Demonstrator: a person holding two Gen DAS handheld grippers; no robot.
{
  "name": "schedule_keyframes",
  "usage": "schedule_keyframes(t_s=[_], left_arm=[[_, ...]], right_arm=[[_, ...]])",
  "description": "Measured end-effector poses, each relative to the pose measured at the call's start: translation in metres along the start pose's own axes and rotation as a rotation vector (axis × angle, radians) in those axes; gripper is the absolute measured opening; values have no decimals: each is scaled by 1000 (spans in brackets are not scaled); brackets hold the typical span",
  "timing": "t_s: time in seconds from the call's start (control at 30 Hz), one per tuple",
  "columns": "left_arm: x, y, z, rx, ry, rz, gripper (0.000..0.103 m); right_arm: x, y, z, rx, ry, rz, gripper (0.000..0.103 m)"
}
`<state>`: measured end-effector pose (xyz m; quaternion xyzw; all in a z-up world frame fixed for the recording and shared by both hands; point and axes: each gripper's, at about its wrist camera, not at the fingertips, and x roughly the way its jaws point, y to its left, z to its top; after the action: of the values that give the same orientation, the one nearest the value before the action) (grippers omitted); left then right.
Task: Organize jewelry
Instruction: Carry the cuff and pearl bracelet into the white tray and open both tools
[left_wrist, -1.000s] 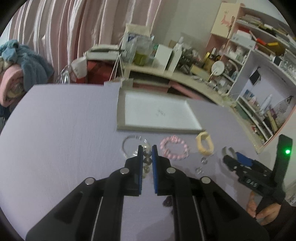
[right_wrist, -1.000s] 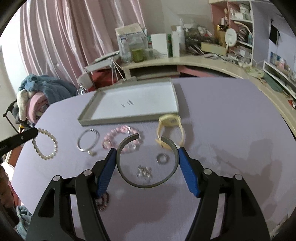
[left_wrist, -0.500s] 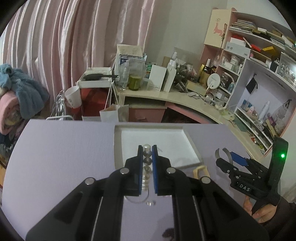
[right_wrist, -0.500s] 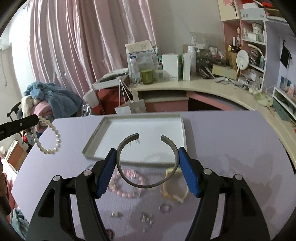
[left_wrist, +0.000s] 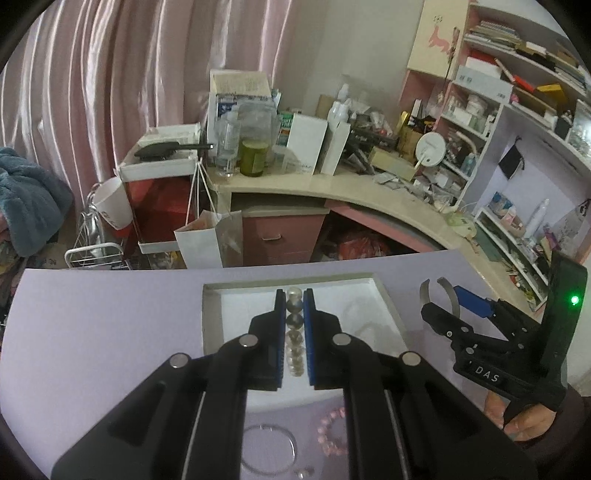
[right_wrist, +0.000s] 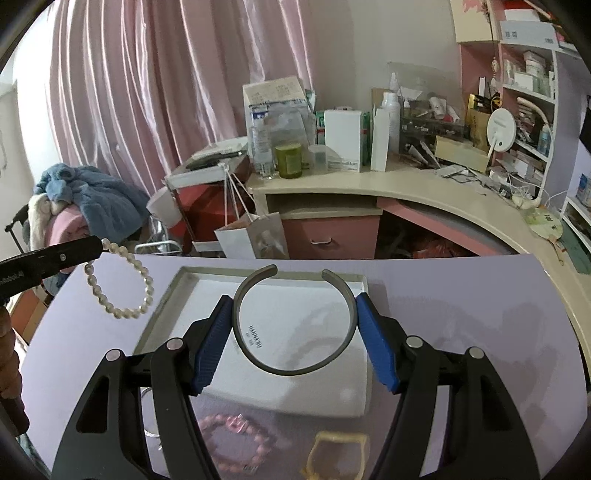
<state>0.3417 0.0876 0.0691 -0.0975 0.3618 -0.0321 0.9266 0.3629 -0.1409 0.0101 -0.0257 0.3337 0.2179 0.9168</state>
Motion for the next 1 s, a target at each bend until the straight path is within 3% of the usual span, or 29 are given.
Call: schedule_keyframes(t_s=[0.27, 0.53, 0.57, 0.67, 0.9, 1.0], left_arm=[[70, 15, 2, -18, 85, 13, 9], [111, 25, -5, -36, 146, 31, 10], [115, 26, -5, -38, 157, 35, 13], [114, 35, -9, -78, 144, 45, 49], [92, 60, -22, -128, 108, 95, 54], [83, 68, -27, -147, 104, 108, 55]], right_arm=[[58, -8, 2, 12, 95, -3, 69], [87, -9, 0, 16, 147, 4, 69], [90, -9, -1, 15, 152, 4, 69], [96, -9, -4, 9, 169, 2, 69], [123, -8, -16, 3, 278, 6, 69], [132, -5, -12, 3, 269, 0, 69]])
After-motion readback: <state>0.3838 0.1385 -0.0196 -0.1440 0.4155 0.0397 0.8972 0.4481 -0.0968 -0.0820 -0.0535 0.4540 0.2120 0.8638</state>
